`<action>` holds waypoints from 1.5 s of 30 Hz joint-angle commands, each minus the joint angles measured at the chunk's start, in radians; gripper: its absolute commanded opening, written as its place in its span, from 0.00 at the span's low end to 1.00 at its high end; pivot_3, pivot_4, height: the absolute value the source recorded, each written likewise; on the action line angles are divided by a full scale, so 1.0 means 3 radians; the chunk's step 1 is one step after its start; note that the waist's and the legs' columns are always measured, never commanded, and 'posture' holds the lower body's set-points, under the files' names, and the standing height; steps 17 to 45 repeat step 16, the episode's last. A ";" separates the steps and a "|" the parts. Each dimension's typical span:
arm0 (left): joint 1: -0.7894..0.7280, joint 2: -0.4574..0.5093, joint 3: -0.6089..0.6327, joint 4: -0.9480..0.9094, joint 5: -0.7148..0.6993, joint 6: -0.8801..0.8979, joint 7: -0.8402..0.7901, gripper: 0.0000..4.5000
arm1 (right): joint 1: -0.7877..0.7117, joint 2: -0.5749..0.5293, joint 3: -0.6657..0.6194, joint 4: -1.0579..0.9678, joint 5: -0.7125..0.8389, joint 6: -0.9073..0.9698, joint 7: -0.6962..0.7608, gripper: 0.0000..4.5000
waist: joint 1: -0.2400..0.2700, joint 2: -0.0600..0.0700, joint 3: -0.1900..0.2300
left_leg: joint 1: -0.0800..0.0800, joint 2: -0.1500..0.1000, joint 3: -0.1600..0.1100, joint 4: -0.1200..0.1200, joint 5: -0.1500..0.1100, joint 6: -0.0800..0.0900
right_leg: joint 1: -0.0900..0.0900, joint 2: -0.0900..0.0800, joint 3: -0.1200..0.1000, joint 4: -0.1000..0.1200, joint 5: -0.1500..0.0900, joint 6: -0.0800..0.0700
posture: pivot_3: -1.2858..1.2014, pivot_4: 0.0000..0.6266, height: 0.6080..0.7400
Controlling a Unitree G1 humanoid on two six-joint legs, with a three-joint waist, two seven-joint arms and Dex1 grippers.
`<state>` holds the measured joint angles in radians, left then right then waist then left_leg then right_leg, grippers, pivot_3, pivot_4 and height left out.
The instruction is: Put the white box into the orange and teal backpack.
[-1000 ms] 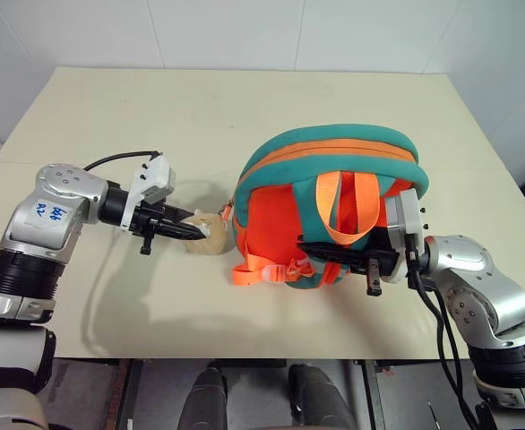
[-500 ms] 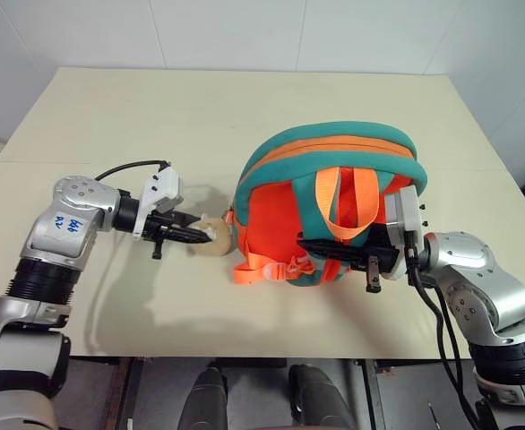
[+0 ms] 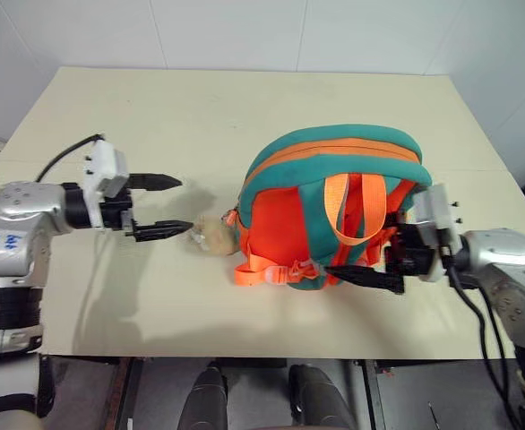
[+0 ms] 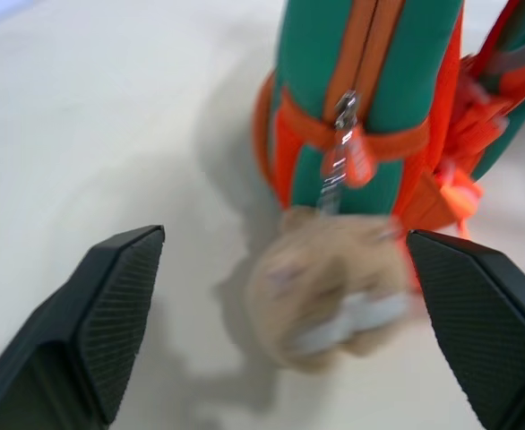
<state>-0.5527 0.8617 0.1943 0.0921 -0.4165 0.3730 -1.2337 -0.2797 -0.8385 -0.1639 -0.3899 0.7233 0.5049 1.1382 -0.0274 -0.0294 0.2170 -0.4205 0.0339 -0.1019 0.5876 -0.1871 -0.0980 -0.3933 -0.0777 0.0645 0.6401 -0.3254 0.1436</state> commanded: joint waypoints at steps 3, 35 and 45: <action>0.0216 0.0109 0.0469 -0.0041 -0.0277 -0.0222 -0.0096 1.00 | 0.0305 -0.0412 -0.0588 0.0220 -0.0137 -0.0164 0.0207 0.99 | 0.0008 0.0000 0.0000 | 0.0001 0.0000 0.0000 0.0001 0.0000 0.0000 | 0.0003 0.0000 0.0000 -0.0005 0.0000 0.0000 | 0.52 0.24 1.00; 0.0721 0.0121 0.1020 0.0054 -0.0733 -0.0385 -0.0456 1.00 | 0.0030 -0.0563 -0.0839 0.1513 -0.0613 -0.0940 0.0344 0.99 | -0.0039 0.0002 -0.0001 | 0.0008 0.0002 0.0012 -0.0001 0.0000 0.0002 | 0.0004 -0.0002 0.0007 -0.0011 0.0002 -0.0004 | 0.52 0.24 1.00; 0.0721 0.0121 0.1020 0.0054 -0.0733 -0.0385 -0.0456 1.00 | 0.0030 -0.0563 -0.0839 0.1513 -0.0613 -0.0940 0.0344 0.99 | -0.0039 0.0002 -0.0001 | 0.0008 0.0002 0.0012 -0.0001 0.0000 0.0002 | 0.0004 -0.0002 0.0007 -0.0011 0.0002 -0.0004 | 0.52 0.24 1.00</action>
